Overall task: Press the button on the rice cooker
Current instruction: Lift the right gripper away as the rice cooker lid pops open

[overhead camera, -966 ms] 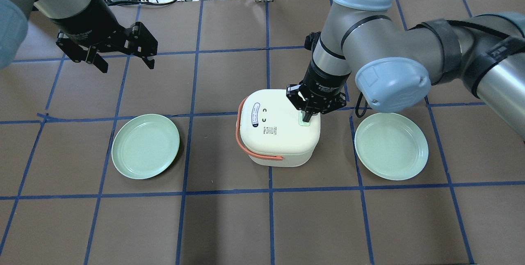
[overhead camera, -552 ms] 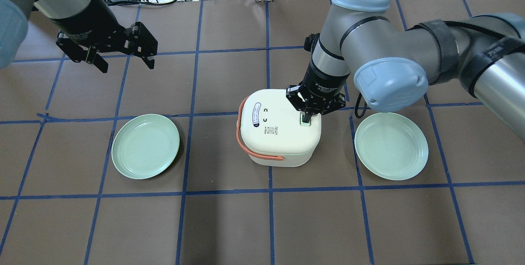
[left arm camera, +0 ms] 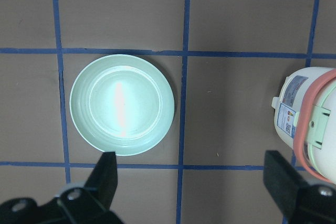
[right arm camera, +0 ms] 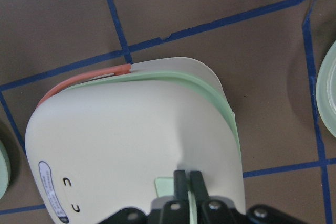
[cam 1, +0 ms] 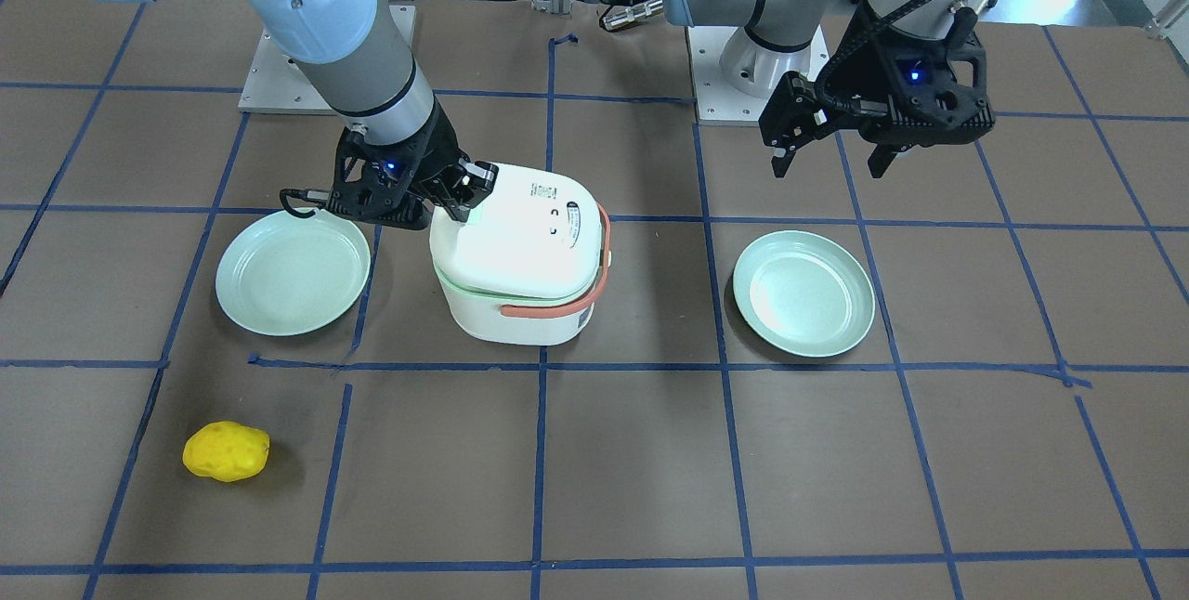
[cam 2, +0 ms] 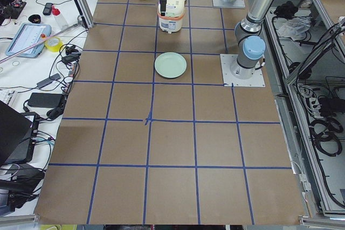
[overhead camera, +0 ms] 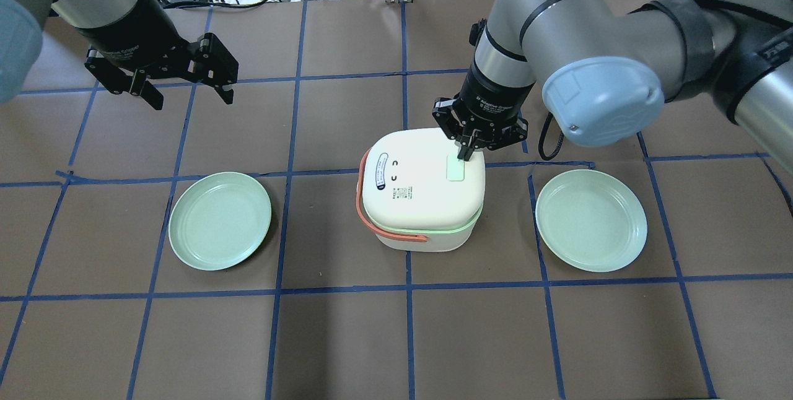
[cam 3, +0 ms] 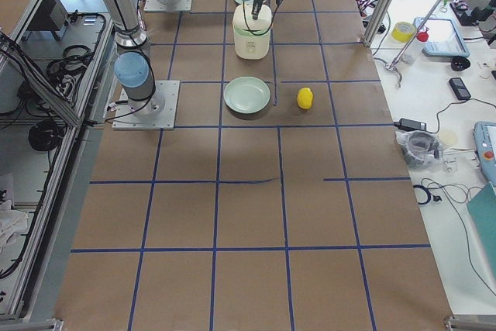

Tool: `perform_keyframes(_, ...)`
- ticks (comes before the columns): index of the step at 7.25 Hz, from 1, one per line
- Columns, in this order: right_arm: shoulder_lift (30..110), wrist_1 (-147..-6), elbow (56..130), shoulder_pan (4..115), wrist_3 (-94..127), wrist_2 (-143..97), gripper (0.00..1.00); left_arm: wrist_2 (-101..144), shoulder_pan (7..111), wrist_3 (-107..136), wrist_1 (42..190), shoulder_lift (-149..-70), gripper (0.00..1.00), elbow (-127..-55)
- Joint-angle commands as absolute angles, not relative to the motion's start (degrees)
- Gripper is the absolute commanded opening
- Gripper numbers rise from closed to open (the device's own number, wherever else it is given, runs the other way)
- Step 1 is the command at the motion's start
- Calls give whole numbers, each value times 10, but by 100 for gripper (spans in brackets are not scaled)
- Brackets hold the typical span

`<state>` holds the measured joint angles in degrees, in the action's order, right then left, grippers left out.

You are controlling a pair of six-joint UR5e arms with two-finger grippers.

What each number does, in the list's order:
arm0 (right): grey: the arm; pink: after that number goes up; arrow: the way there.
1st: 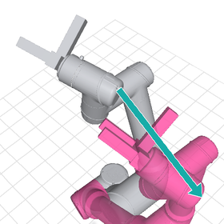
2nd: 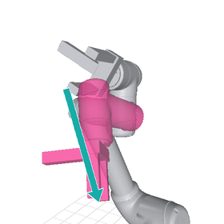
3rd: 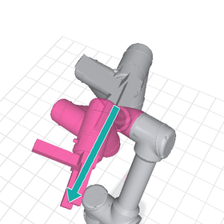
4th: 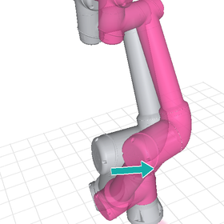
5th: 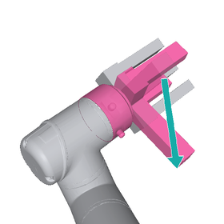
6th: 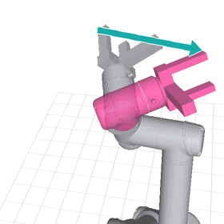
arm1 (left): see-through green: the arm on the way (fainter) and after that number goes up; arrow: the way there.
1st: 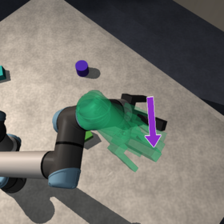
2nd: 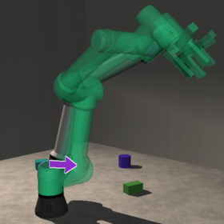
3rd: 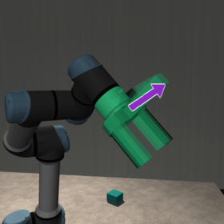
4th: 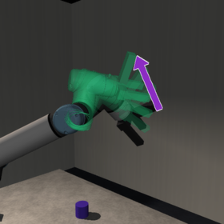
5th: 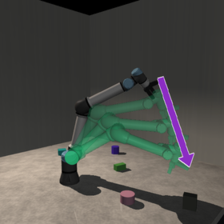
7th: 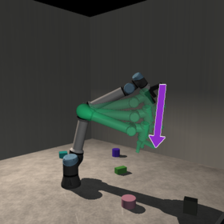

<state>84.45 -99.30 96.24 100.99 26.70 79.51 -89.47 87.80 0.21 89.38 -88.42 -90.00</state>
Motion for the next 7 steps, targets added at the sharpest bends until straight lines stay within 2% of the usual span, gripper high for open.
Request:
perform_keyframes(1, 855, -932, 896, 1010, 286, 821, 100, -895, 878, 2, 894, -884, 100, -900)
perform_keyframes(3, 854, -893, 842, 1001, 243, 850, 100, -895, 878, 2, 894, -884, 100, -900)
perform_keyframes(7, 854, -851, 843, 927, 105, 903, 100, -895, 878, 2, 894, -884, 100, -900)
